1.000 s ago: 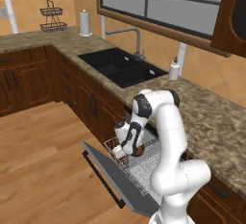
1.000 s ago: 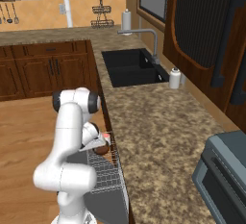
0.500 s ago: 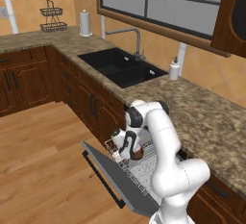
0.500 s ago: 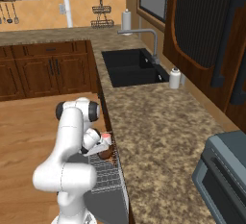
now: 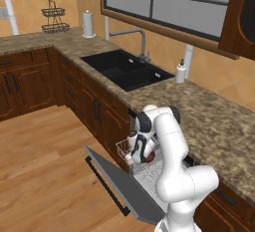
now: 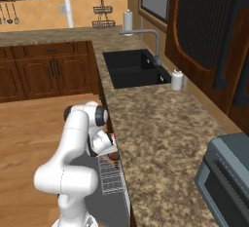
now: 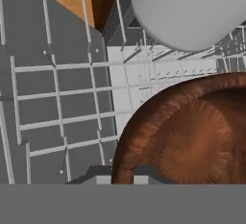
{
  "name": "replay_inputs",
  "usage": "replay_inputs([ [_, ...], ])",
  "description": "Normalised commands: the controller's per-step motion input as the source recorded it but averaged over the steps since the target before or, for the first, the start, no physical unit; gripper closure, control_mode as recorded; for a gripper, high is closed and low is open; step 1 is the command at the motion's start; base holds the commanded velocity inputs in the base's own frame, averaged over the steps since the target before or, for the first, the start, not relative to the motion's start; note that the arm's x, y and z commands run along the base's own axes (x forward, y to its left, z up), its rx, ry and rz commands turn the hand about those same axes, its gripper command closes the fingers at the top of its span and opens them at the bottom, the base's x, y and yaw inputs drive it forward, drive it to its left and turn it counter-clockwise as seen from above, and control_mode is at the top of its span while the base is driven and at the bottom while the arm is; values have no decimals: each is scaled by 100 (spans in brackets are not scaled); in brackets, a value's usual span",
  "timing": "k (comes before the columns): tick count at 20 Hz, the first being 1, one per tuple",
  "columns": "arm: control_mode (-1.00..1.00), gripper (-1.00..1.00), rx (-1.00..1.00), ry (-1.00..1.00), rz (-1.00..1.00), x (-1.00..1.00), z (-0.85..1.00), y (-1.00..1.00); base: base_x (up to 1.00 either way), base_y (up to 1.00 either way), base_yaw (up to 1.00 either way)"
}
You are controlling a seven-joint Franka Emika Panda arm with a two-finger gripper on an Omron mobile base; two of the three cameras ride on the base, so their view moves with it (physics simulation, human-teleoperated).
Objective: Pick up the cup and bowl from the counter, place them in the dishwasher, and close the dishwasher door.
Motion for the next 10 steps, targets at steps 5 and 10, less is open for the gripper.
replay_inputs([
  [5,-100,-100,0,1,0,-23,-34,23,0,0,0],
  [10,-100,-100,0,0,0,-44,14,26,0,0,0],
])
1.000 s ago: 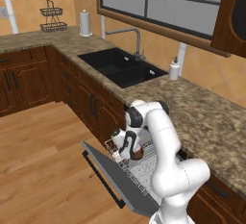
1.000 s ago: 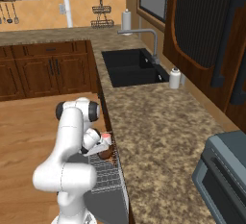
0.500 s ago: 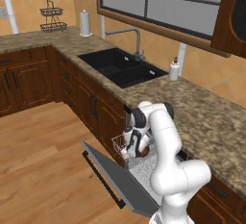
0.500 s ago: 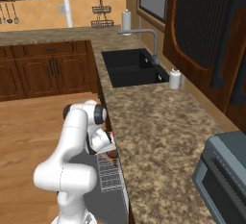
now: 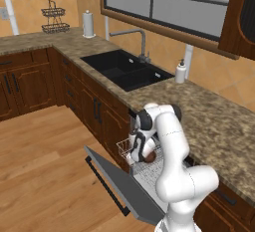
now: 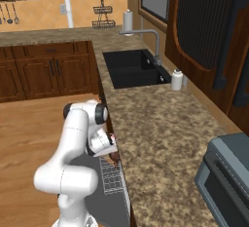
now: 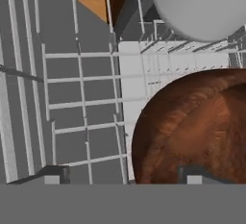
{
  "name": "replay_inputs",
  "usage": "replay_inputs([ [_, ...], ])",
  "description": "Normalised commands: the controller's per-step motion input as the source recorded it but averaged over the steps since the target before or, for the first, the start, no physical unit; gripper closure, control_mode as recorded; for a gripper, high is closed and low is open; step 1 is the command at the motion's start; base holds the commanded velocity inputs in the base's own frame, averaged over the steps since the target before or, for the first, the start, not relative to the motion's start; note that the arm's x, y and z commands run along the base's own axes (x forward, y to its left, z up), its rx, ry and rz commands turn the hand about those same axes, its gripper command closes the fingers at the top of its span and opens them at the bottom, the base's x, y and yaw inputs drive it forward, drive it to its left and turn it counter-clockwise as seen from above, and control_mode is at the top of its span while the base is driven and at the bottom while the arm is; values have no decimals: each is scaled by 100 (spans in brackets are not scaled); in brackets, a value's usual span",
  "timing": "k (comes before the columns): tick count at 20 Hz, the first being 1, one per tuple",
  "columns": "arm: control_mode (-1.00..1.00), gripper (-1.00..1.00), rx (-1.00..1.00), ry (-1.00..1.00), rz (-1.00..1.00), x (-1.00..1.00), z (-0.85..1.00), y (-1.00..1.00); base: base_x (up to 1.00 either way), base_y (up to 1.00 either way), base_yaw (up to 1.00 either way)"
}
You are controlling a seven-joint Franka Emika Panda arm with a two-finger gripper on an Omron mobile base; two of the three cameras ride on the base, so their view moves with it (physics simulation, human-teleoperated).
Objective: Pick up the cup and bowl from the counter, place them in the dishwasher, and close the dishwasher door.
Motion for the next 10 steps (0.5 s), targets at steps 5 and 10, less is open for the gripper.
replay_inputs([
  [5,-100,-100,0,-4,-1,-41,64,34,0,0,0],
  [10,-100,-100,0,-6,-1,-28,100,40,0,0,0],
])
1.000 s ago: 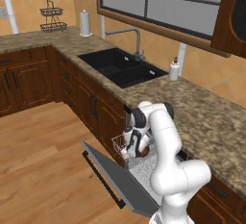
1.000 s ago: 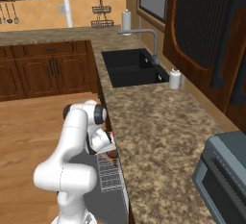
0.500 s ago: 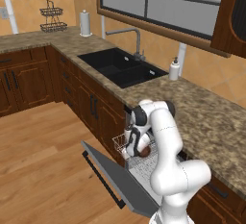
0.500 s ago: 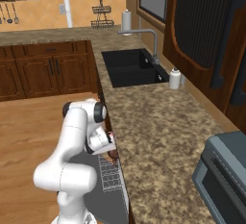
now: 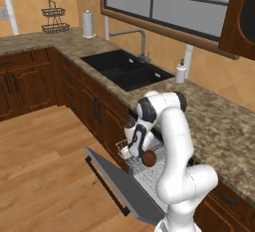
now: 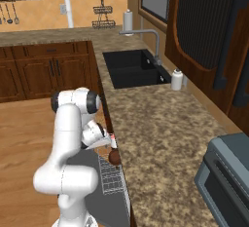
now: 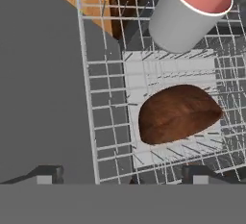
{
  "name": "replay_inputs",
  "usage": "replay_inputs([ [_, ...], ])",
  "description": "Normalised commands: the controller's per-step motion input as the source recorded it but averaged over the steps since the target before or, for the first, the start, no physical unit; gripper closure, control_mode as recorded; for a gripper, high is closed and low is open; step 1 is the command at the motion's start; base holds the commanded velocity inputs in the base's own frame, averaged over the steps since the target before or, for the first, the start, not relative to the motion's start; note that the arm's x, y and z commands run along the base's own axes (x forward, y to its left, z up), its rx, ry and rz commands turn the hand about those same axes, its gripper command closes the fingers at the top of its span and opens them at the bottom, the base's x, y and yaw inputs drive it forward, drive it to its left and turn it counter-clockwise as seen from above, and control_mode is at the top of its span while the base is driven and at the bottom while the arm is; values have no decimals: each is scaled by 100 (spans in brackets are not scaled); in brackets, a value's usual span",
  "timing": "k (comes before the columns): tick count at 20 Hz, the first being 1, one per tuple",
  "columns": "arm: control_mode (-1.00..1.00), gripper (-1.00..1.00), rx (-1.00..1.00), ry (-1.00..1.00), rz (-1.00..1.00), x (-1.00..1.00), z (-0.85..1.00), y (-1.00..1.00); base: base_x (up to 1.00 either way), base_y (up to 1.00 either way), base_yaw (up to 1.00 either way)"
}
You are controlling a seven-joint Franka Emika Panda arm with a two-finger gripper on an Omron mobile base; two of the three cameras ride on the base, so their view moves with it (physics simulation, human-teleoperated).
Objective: Pick up the cup and bowl from the counter, place them in the dishwasher, and close the dishwasher door.
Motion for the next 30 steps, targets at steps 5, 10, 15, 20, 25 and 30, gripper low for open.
replay_inputs([
  [5,-100,-100,0,-1,0,-36,100,56,0,0,0],
  [10,-100,-100,-4,0,0,-40,97,70,0,0,0],
  [15,-100,-100,-8,0,-1,-42,99,68,0,0,0],
  [20,-100,-100,-12,0,-5,-53,98,60,0,0,0],
  [25,-100,-100,-25,0,-10,-52,45,77,0,0,0],
  [30,-100,-100,-46,0,-13,-37,-3,96,0,0,0],
])
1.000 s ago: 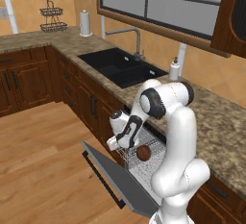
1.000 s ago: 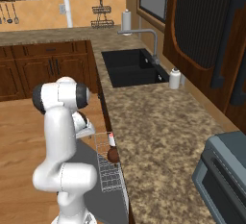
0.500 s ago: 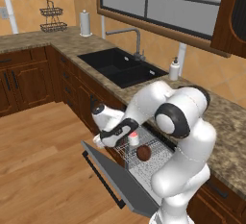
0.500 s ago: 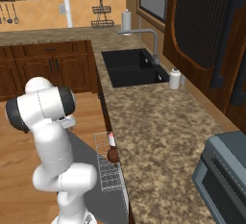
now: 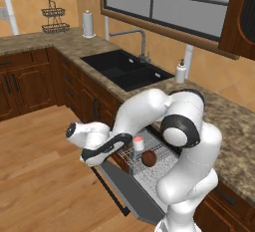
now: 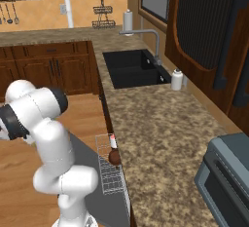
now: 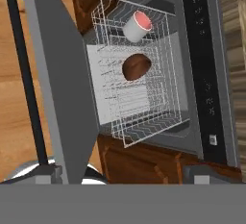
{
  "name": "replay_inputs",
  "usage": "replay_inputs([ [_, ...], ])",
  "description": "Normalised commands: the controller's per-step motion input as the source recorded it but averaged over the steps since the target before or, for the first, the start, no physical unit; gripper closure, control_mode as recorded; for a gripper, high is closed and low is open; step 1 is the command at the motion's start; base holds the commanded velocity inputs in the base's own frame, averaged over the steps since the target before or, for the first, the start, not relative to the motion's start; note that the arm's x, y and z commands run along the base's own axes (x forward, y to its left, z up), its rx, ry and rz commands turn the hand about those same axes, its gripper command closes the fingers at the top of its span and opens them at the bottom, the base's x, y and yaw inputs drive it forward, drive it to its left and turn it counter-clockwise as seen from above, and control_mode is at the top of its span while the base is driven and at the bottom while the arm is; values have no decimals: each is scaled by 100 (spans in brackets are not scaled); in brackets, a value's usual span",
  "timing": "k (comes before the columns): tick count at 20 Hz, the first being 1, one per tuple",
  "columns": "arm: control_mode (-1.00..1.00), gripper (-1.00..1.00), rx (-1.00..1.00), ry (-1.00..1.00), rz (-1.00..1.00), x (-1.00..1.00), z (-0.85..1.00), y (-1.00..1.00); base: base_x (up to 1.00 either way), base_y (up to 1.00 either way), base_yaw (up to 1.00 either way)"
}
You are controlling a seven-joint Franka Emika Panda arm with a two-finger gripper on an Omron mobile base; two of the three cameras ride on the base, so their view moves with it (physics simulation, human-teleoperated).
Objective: Pick up the cup and bowl from the counter, place them in the dishwasher, and close the dishwasher door.
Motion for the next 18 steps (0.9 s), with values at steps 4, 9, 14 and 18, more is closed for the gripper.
replay_inputs([
  [4,-100,-100,-57,0,-16,-23,-32,100,0,0,0],
  [9,-100,-100,-62,-1,-15,-6,-67,100,0,0,0],
  [14,-100,-100,-61,-13,-15,0,-94,82,0,0,0],
  [18,-100,-100,-49,-9,-15,28,-95,40,0,0,0],
])
